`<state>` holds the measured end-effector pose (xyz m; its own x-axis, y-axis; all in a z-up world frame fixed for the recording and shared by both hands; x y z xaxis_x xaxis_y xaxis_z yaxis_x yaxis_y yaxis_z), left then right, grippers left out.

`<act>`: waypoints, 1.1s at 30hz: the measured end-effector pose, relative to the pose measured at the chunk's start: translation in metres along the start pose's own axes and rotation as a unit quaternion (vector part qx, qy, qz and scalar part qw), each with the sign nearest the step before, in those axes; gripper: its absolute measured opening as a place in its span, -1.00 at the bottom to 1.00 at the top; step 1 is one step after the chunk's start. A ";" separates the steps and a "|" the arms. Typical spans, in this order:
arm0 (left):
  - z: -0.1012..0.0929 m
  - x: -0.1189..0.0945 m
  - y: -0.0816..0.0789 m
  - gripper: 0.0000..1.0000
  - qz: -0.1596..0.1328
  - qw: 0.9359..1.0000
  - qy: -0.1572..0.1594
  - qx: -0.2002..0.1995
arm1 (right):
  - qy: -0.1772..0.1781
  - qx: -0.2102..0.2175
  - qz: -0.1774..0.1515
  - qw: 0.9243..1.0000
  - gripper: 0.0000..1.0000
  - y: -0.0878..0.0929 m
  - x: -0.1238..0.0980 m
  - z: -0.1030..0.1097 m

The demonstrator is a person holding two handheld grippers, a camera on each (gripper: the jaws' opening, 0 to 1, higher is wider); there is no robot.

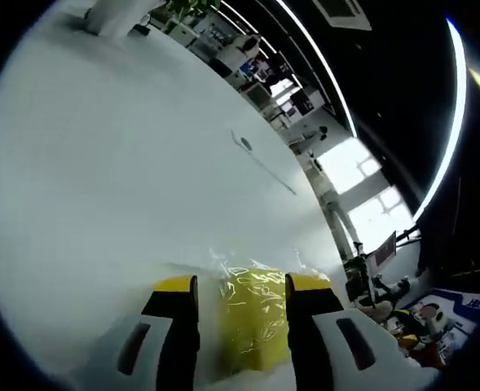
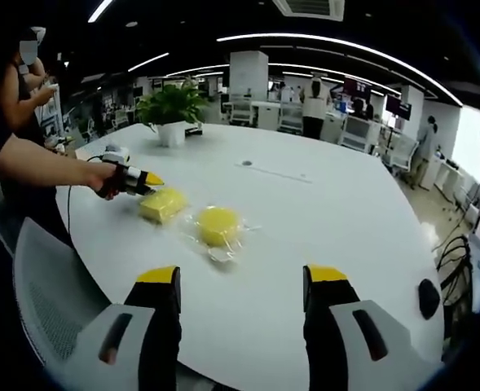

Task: Compare the silicone blocks by pressing each to a similar depth, holding the contact briefly, and releasing to observe deformation and rebound differences across the visible hardness samples.

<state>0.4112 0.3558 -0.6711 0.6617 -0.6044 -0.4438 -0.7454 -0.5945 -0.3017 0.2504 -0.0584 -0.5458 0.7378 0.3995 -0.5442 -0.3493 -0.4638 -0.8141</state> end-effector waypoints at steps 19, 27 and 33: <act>-0.006 0.006 0.002 -1.00 -0.028 0.997 0.056 -0.037 | -0.001 0.000 0.011 1.000 0.06 0.005 0.002 0.000; -0.008 0.002 0.004 -1.00 -0.029 0.998 0.059 -0.013 | -0.005 0.002 0.014 1.000 0.06 0.008 0.003 0.003; -0.010 -0.004 0.000 -1.00 -0.046 0.996 0.048 0.052 | -0.010 0.001 0.013 1.000 0.06 0.007 0.005 0.006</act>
Point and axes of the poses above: the point that each gripper's makers call its tool centre point, and the gripper's own axes: x roughly forward along the fingers, z roughly to its left, y roughly out of its underside, the point moved 9 cm from there along -x, roughly backward along the fingers, and after that the axes turned 12 degrees about -x, right-handed, at the moved point
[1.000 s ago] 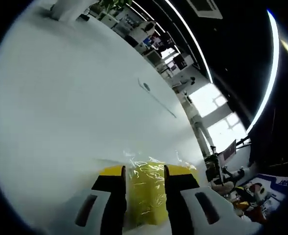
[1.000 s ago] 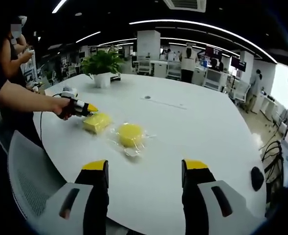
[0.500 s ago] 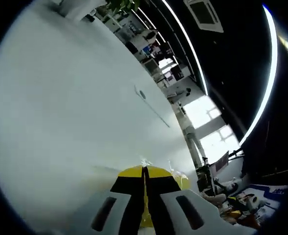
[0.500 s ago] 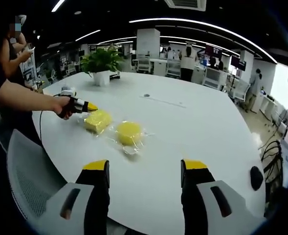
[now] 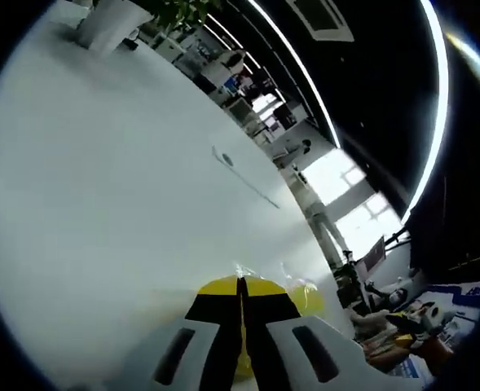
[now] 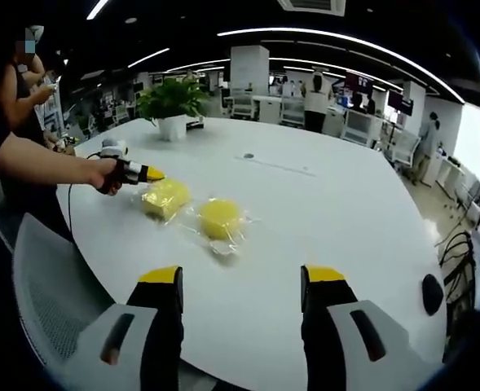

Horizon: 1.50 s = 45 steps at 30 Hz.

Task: Compare the silicone blocks by pressing each to a similar depth, holding the contact briefly, and releasing to observe deformation and rebound differences across the visible hardness samples.

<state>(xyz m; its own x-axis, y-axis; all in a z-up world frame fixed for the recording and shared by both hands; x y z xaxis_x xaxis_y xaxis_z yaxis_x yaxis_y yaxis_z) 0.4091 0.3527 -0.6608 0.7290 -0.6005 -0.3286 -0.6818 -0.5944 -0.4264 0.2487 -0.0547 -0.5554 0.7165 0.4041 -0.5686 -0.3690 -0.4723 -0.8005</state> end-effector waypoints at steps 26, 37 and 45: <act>-0.079 -0.035 -0.005 -1.00 0.003 0.972 0.100 0.212 | -0.007 0.003 -0.018 1.000 0.04 0.005 0.000 0.010; -0.118 -0.059 -0.013 -1.00 -0.003 0.945 0.122 0.304 | -0.006 0.016 -0.031 0.999 0.04 0.011 -0.001 0.011; -0.165 -0.081 -0.019 -1.00 -0.020 0.917 0.154 0.368 | -0.012 0.018 -0.042 0.999 0.03 0.011 0.000 0.013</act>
Point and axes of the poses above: the point that each gripper's makers call its tool centre point, and the gripper's own axes: x roughly forward along the fingers, z roughly to its left, y roughly out of its underside, the point moved 9 cm from there along -x, roughly backward along the fingers, and after that the axes turned 12 degrees about -x, right-handed, at the moved point
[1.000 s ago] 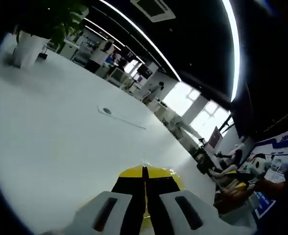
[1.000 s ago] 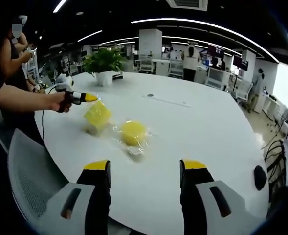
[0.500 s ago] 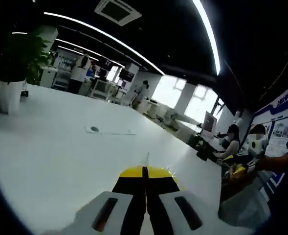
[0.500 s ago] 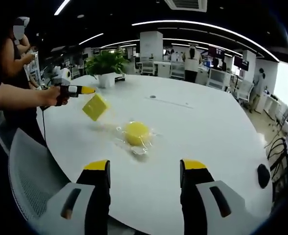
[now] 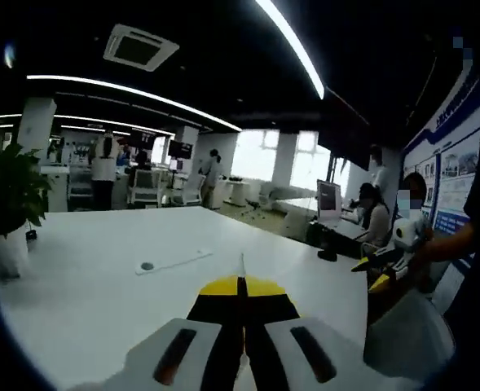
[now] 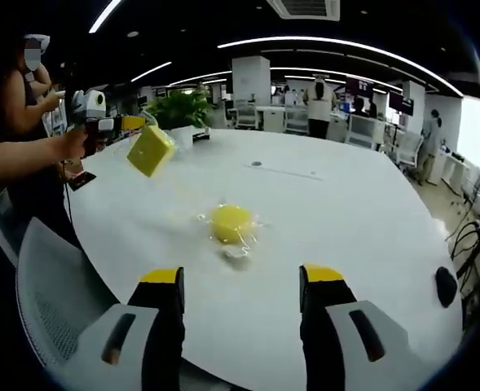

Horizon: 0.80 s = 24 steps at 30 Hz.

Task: Compare the silicone blocks by pressing each to a similar depth, holding the contact briefly, and releasing to observe deformation and rebound differences across the visible hardness samples.

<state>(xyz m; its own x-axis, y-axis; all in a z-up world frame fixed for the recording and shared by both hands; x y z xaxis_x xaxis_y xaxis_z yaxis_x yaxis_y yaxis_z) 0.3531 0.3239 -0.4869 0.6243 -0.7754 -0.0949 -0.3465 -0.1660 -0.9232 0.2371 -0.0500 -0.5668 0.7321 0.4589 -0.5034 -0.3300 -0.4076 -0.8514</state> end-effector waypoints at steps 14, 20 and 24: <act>-0.048 -0.004 -0.015 -1.00 0.001 0.997 0.053 0.051 | -0.011 0.002 -0.011 1.000 0.02 -0.001 0.002 0.004; -0.061 0.003 0.001 -1.00 0.021 0.996 0.069 0.057 | -0.011 0.001 -0.015 1.000 0.02 -0.004 0.002 0.002; -0.073 0.010 0.009 -1.00 0.022 0.994 0.090 0.051 | -0.013 0.000 -0.021 1.000 0.02 -0.009 0.001 0.001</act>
Point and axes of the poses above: the point that each gripper's makers call its tool centre point, and the gripper's own axes: x roughly forward along the fingers, z roughly to its left, y roughly out of its underside, the point moved 9 cm from there along -x, roughly backward along the fingers, and after that the axes turned 12 degrees about -x, right-handed, at the moved point
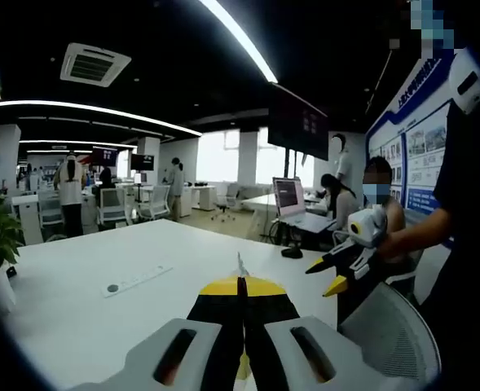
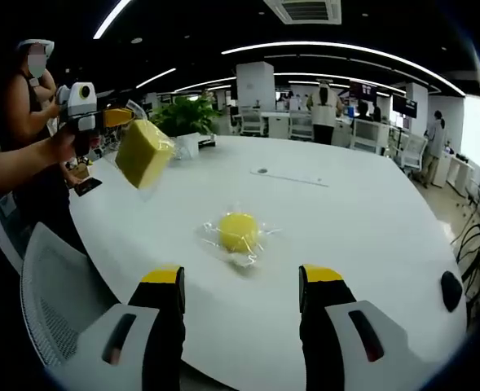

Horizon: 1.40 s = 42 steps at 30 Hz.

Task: Compare the silicone blocks by pressing each to a similar depth, holding the contact briefly, and releasing to observe deformation and rebound differences across the visible hardness samples.

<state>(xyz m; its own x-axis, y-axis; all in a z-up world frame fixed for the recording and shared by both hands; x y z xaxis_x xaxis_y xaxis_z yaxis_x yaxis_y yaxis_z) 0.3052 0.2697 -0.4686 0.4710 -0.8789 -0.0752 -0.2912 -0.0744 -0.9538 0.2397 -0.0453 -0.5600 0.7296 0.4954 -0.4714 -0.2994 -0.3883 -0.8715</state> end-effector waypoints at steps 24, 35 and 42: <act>-0.030 0.024 0.011 -1.00 0.058 0.994 0.073 0.051 | -0.055 -0.038 0.008 0.998 -0.01 -0.010 -0.001 0.002; -0.025 0.026 0.011 -1.00 0.062 0.993 0.083 0.047 | -0.118 -0.075 0.002 0.990 0.02 -0.026 0.001 0.007; -0.025 0.027 0.008 -1.00 0.070 0.992 0.092 0.056 | -0.213 -0.173 -0.031 0.961 0.08 -0.072 0.014 0.018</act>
<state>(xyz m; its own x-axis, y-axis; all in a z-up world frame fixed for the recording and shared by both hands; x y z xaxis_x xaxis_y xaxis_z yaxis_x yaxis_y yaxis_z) 0.2948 0.2335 -0.4706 0.2703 -0.9486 -0.1643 -0.2441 0.0975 -0.9648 0.2604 0.0037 -0.5060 0.3992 0.7706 -0.4968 0.0134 -0.5467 -0.8372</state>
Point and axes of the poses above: the point that each gripper's makers call its tool centre point, and the gripper's own axes: x roughly forward along the fingers, z roughly to its left, y roughly out of its underside, the point moved 9 cm from there along -x, roughly backward along the fingers, and after that the axes turned 12 degrees about -x, right-handed, at the moved point
